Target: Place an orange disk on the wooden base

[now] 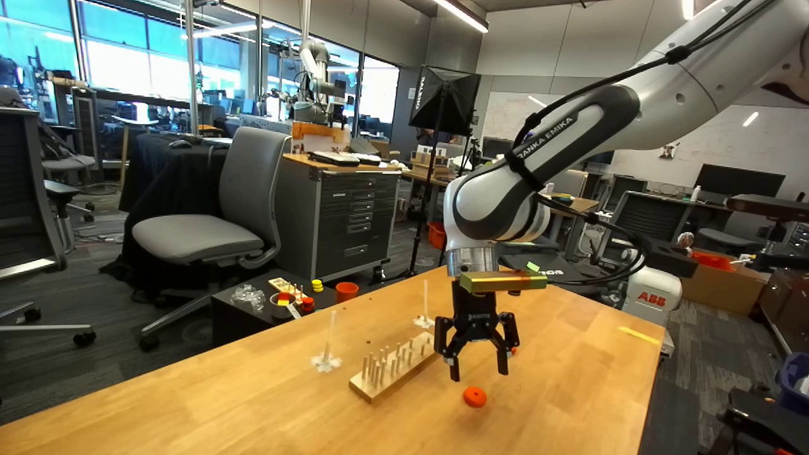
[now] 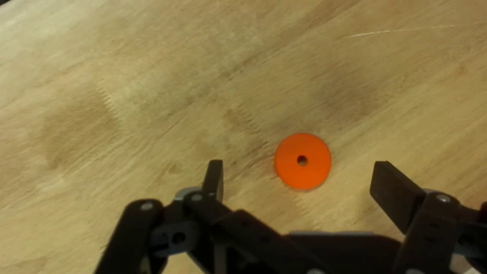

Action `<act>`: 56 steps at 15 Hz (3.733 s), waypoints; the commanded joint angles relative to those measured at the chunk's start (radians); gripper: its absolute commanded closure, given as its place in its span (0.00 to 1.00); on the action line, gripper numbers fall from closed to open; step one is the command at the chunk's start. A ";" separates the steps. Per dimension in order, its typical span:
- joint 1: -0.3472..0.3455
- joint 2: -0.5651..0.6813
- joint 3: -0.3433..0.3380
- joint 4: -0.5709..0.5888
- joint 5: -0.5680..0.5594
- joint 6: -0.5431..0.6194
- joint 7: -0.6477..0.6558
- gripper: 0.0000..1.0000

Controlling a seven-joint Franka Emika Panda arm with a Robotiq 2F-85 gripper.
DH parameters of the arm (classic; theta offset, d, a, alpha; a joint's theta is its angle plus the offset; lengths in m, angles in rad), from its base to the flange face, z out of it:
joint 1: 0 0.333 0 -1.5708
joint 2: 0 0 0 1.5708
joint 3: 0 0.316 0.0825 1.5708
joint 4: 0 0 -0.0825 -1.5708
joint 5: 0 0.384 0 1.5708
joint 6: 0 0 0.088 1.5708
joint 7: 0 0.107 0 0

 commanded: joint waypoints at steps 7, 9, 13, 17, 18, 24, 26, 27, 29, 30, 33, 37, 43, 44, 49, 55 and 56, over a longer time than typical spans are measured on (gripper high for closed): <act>-0.005 0.056 0.001 0.072 0.058 -0.115 -0.068 0.00; -0.006 0.067 0.000 0.083 0.057 -0.120 -0.075 0.00; -0.011 0.082 0.008 0.092 0.073 -0.095 -0.102 0.00; -0.014 0.089 0.013 0.098 0.096 -0.095 -0.124 0.00; -0.015 0.090 0.013 0.100 0.100 -0.098 -0.130 0.00; -0.017 0.096 0.006 0.116 0.102 -0.109 -0.122 0.00; -0.020 0.102 0.006 0.127 0.103 -0.115 -0.121 0.00; -0.021 0.108 0.005 0.133 0.100 -0.117 -0.123 0.00; -0.019 0.122 0.003 0.149 0.094 -0.127 -0.119 0.00; -0.018 0.129 0.003 0.154 0.093 -0.128 -0.117 0.00; -0.013 0.151 0.002 0.173 0.089 -0.138 -0.112 0.00; -0.011 0.157 0.001 0.182 0.088 -0.153 -0.111 0.00; -0.016 0.151 -0.001 0.190 0.089 -0.182 -0.117 0.57; -0.018 0.150 -0.001 0.193 0.090 -0.189 -0.118 0.66; -0.029 0.142 -0.001 0.201 0.096 -0.208 -0.122 0.83; -0.040 0.103 0.003 0.187 0.108 -0.197 -0.129 0.83; -0.041 0.096 0.004 0.184 0.111 -0.194 -0.129 0.83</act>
